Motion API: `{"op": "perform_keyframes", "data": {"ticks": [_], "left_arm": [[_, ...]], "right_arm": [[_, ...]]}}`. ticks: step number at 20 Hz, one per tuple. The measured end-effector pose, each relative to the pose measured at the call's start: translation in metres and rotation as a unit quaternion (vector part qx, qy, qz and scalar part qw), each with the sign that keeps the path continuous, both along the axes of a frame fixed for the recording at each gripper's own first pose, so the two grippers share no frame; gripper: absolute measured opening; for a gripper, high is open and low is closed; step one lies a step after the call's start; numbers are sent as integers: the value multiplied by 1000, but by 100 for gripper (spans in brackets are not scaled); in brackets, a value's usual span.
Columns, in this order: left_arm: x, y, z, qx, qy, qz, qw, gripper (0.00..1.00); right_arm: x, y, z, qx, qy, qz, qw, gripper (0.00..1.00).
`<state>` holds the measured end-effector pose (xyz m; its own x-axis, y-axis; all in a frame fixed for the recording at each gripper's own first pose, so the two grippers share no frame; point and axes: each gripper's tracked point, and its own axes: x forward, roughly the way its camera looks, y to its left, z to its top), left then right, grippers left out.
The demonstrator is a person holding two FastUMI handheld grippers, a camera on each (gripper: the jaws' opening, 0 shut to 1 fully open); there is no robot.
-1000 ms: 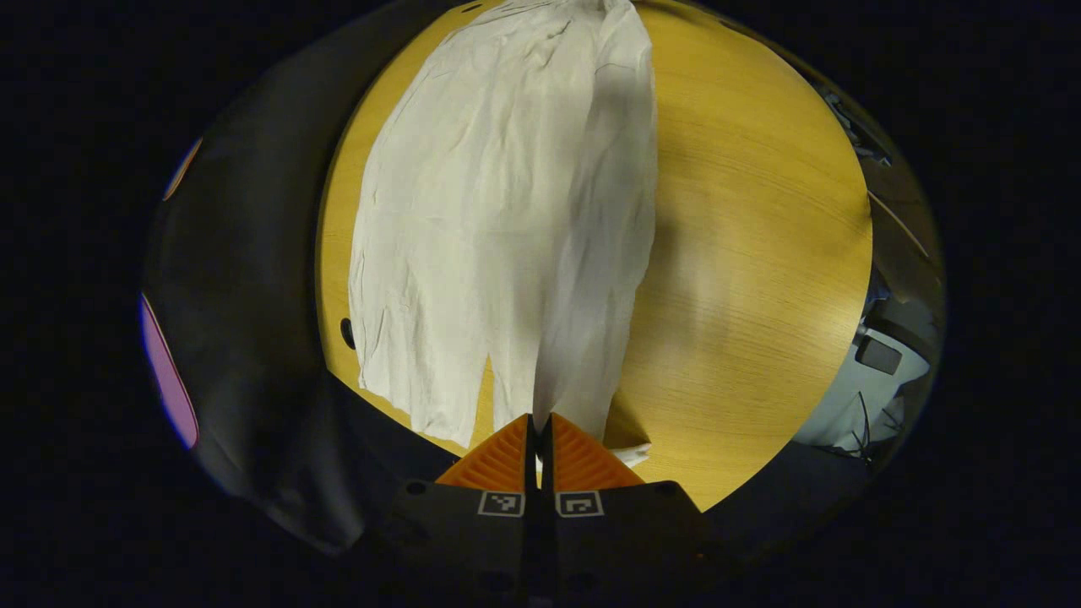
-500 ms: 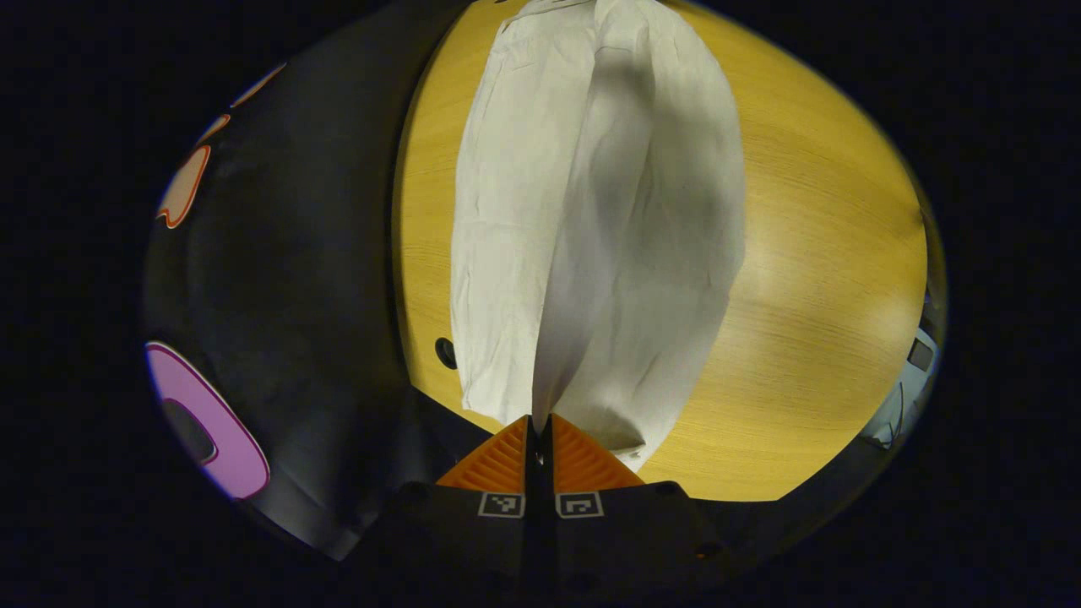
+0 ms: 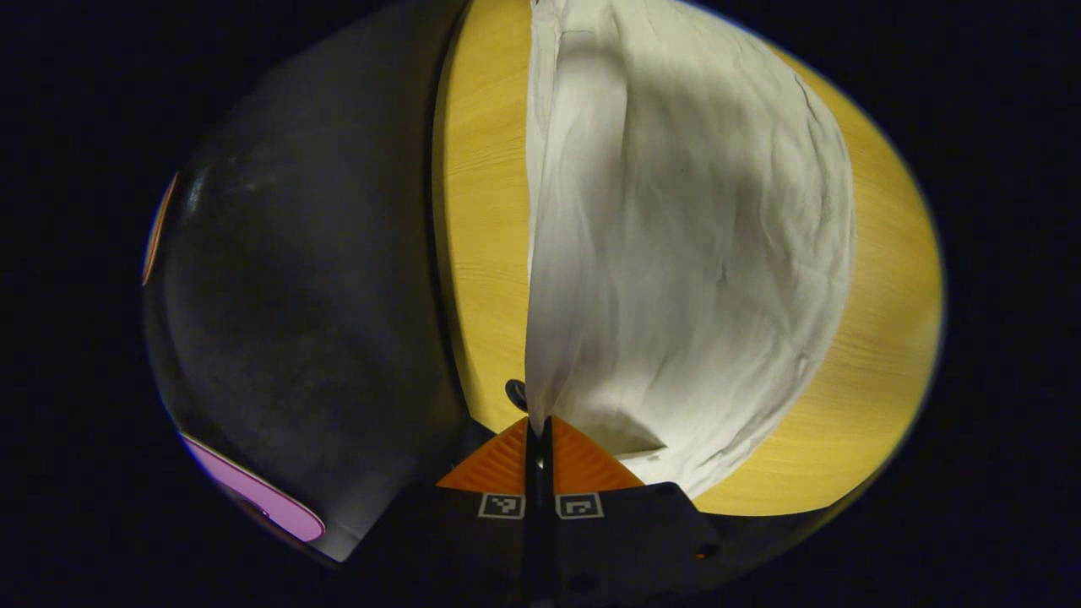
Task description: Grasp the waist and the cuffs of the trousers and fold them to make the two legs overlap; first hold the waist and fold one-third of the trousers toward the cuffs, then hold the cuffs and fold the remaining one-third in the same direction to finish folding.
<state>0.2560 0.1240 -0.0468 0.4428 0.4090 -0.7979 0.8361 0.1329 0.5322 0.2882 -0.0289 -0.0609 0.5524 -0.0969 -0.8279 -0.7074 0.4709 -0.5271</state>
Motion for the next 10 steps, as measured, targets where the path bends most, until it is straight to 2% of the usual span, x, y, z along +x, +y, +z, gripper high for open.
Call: {"op": "perform_keyframes", "data": {"ticks": [3,6,7,8,9,10], "left_arm": [[-6,-2,-18,11,0,-17,1000,0],[1,-3,-23,11,-2,-32,999,0],[3,-3,-22,10,-6,-36,999,0],[4,-4,-21,11,-11,-38,999,0],[7,-4,-24,6,-14,-38,999,12],[6,-6,-24,-5,-18,-33,999,36]], "right_arm": [[2,-1,-26,-22,19,17,999,0],[5,-2,-29,-12,21,14,1000,10],[6,-3,-26,-7,19,6,1000,10],[7,-6,-26,-2,18,-2,1000,19],[5,-7,-25,7,19,-8,1000,32],[5,-11,-24,12,18,-13,1000,34]]}}
